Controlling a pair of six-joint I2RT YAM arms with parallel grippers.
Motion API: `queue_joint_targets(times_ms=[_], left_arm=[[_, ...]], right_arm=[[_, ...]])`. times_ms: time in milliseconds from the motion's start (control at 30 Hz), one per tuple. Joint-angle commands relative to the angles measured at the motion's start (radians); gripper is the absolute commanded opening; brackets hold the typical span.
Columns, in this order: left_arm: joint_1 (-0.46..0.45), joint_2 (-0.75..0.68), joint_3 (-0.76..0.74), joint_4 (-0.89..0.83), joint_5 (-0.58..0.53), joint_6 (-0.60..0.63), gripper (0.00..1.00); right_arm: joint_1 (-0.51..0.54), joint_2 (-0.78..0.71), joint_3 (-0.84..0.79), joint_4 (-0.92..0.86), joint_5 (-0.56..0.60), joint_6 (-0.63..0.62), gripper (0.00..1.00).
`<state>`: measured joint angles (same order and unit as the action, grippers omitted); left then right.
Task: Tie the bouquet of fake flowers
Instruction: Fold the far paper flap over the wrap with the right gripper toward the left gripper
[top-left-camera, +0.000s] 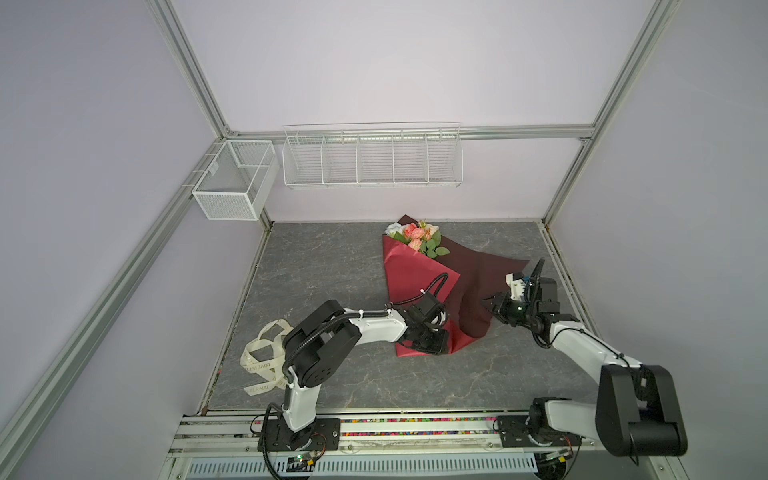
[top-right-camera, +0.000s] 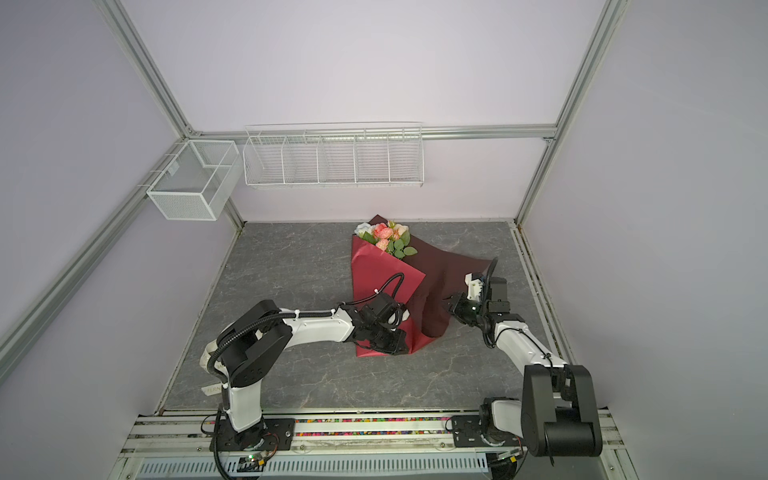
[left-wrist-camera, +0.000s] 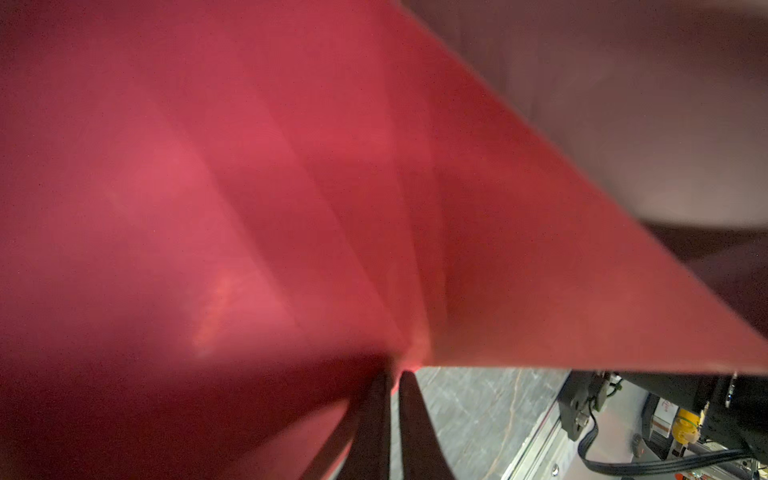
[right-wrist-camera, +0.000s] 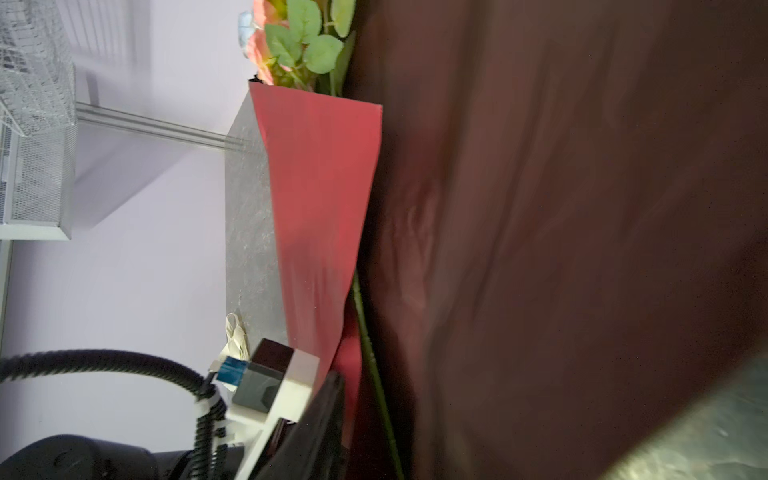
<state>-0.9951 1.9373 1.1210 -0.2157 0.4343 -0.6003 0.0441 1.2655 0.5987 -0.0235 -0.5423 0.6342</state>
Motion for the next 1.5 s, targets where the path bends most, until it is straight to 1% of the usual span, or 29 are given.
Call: queue_joint_targets(times_ms=[0,33,67,100,167,267,333,433,633,867,1000,1067,1133,1233,1300,1367,1467], left_arm=[[-0.004,-0.011,-0.025,0.025,-0.034,-0.016,0.09],[-0.004,-0.011,-0.026,0.029,-0.035,-0.017,0.09],[-0.004,-0.012,-0.029,0.032,-0.035,-0.019,0.09],[-0.004,-0.012,-0.03,0.034,-0.034,-0.02,0.09],[-0.004,-0.013,-0.036,0.041,-0.036,-0.024,0.09],[-0.004,-0.018,-0.045,0.051,-0.038,-0.03,0.09],[-0.004,-0.023,-0.052,0.059,-0.044,-0.036,0.08],[-0.004,-0.034,-0.069,0.079,-0.06,-0.054,0.05],[-0.004,-0.103,-0.134,0.163,-0.103,-0.1,0.04],[-0.004,-0.185,-0.191,0.202,-0.17,-0.131,0.04],[-0.004,-0.233,-0.233,0.232,-0.191,-0.152,0.05],[-0.004,-0.274,-0.264,0.248,-0.211,-0.162,0.07],[-0.004,-0.333,-0.305,0.259,-0.245,-0.178,0.08],[-0.002,-0.432,-0.377,0.286,-0.294,-0.199,0.15],[-0.002,-0.491,-0.409,0.272,-0.324,-0.198,0.19],[-0.001,-0.535,-0.436,0.26,-0.344,-0.195,0.27],[0.002,-0.577,-0.469,0.299,-0.35,-0.192,0.43]], right_arm=[[0.058,-0.04,0.041,-0.054,0.103,0.026,0.43],[0.077,-0.042,0.05,-0.064,0.123,0.029,0.46],[0.093,-0.044,0.064,-0.084,0.151,0.03,0.48],[0.113,-0.042,0.08,-0.114,0.196,0.03,0.48],[0.143,-0.026,0.11,-0.142,0.241,0.019,0.47],[0.202,0.004,0.156,-0.21,0.358,0.008,0.38],[0.227,0.012,0.176,-0.221,0.39,0.003,0.31],[0.278,0.031,0.215,-0.232,0.417,-0.015,0.24],[0.387,0.097,0.321,-0.278,0.461,-0.052,0.2],[0.475,0.161,0.399,-0.29,0.5,-0.044,0.19],[0.525,0.227,0.472,-0.345,0.541,-0.051,0.17],[0.546,0.254,0.493,-0.353,0.558,-0.052,0.17],[0.556,0.279,0.51,-0.355,0.55,-0.043,0.16],[0.573,0.312,0.535,-0.351,0.546,-0.039,0.16],[0.585,0.335,0.553,-0.35,0.543,-0.037,0.15],[0.596,0.354,0.569,-0.352,0.542,-0.036,0.15],[0.61,0.374,0.586,-0.357,0.542,-0.033,0.15]])
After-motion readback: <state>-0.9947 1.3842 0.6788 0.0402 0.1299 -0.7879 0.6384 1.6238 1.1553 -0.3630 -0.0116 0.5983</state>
